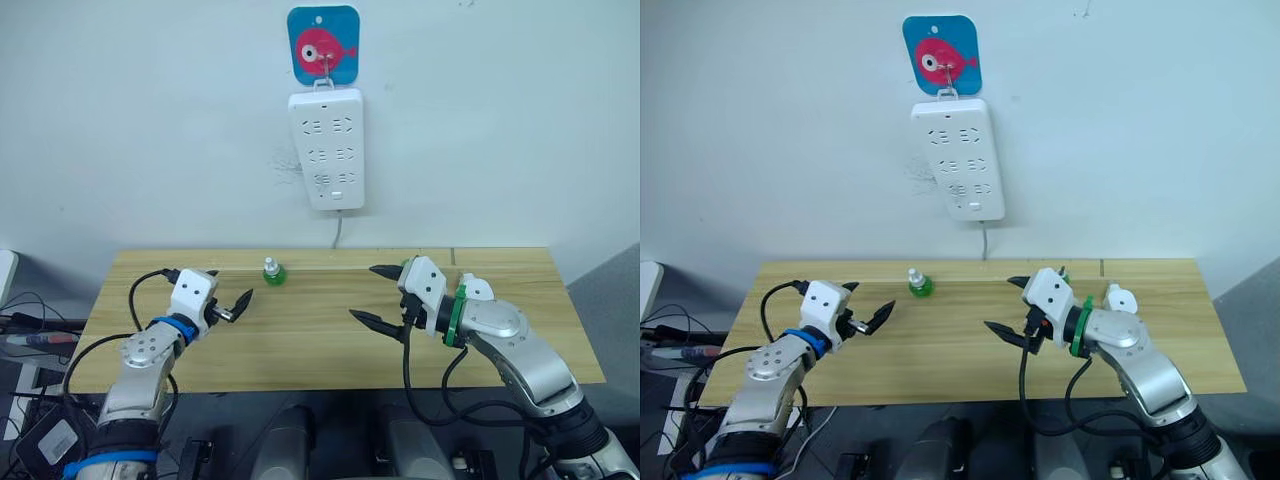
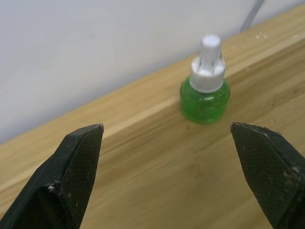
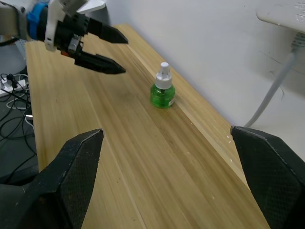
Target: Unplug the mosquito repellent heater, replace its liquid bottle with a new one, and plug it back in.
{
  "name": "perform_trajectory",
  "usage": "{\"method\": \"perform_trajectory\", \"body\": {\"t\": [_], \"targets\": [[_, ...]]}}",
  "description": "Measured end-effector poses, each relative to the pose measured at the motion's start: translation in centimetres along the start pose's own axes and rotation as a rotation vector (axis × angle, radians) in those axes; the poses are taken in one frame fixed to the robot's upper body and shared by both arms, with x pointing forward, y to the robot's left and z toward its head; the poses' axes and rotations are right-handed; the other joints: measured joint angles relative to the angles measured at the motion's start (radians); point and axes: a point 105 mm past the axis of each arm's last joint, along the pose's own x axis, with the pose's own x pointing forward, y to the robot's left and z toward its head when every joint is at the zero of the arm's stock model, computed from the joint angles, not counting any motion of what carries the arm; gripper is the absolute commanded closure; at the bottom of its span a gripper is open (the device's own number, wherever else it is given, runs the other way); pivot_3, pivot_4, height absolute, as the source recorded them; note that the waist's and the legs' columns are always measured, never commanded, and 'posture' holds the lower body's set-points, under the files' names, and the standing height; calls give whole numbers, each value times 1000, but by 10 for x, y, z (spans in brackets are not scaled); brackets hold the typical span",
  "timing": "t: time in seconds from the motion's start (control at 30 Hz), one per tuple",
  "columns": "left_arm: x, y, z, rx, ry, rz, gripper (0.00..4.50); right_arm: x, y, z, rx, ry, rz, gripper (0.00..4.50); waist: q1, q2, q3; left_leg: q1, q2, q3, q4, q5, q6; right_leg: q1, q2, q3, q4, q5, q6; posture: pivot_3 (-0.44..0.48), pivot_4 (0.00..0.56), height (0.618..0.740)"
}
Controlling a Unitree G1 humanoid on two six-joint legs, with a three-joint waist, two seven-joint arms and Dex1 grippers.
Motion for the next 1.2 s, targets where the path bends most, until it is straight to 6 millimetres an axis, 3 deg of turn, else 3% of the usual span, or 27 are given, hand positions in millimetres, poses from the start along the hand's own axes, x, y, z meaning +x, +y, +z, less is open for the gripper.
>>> {"method": "perform_trajectory", "body": {"t": [0.23,0.5,1.07,1.2], "targets": [[16,-15,-16,-32,21,-64,0,-3,8,6,-6,13,13,36,-9,-5,10,0,0,0,0,0,0,0,0,0,0,0,0,-109,295,740],[37,-25,-16,-71,15,-83,0,-5,19,12,-17,27,39,36,-16,-8,20,0,0,0,0,0,0,0,0,0,0,0,0,-122,313,740],[63,-13,1,-122,-19,-22,0,-12,30,10,5,75,54,36,-26,-13,51,-1,0,0,0,0,0,-1,0,-1,0,0,0,-145,345,740],[64,-15,4,-120,-37,-28,880,-16,34,7,20,88,62,0,-26,-15,60,-1,0,0,0,0,0,0,0,-1,0,0,0,-149,352,740]]}}
